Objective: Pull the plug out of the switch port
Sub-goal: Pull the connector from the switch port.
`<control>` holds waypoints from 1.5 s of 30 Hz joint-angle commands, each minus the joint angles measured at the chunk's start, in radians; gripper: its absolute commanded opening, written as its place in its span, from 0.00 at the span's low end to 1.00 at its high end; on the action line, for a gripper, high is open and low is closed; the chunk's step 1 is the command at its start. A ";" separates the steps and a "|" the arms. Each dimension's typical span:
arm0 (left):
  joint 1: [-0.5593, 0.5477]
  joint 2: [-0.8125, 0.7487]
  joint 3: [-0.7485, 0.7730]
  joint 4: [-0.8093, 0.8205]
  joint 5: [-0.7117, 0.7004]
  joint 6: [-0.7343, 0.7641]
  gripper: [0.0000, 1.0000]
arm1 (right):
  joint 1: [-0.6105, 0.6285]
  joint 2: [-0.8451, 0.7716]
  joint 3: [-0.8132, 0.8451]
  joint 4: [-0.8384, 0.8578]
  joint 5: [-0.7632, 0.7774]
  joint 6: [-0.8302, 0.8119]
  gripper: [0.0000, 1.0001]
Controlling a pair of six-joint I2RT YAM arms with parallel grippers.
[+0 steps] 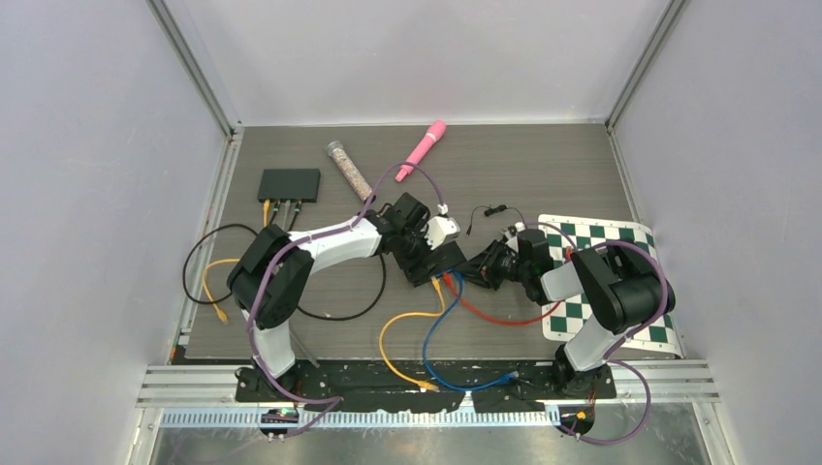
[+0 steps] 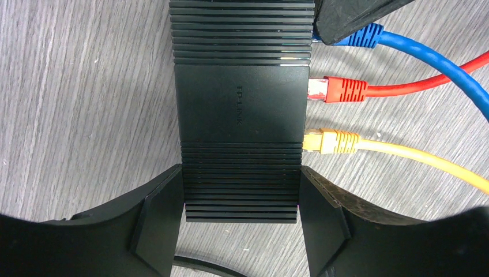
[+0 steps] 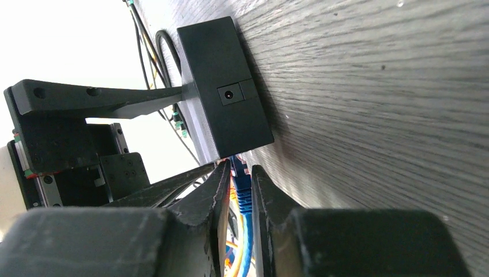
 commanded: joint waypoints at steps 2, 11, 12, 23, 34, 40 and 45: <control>-0.020 0.034 -0.057 -0.065 0.064 -0.005 0.60 | -0.002 -0.053 0.041 -0.058 0.017 -0.032 0.05; -0.017 0.050 -0.054 -0.056 0.025 -0.034 0.60 | 0.006 -0.101 0.053 -0.252 -0.050 -0.226 0.05; -0.017 0.054 -0.052 -0.058 0.021 -0.036 0.60 | 0.009 -0.113 0.060 -0.324 -0.043 -0.282 0.05; -0.007 0.061 -0.047 -0.057 -0.014 -0.063 0.60 | 0.025 -0.129 0.017 -0.322 -0.129 -0.320 0.05; 0.004 0.067 -0.046 -0.055 -0.037 -0.093 0.60 | 0.073 -0.213 0.136 -0.646 0.026 -0.513 0.05; 0.004 0.066 -0.048 -0.052 -0.042 -0.095 0.59 | 0.082 -0.148 0.046 -0.323 -0.186 -0.311 0.05; 0.004 0.062 -0.053 -0.048 -0.044 -0.100 0.59 | 0.093 -0.190 0.049 -0.462 -0.110 -0.405 0.05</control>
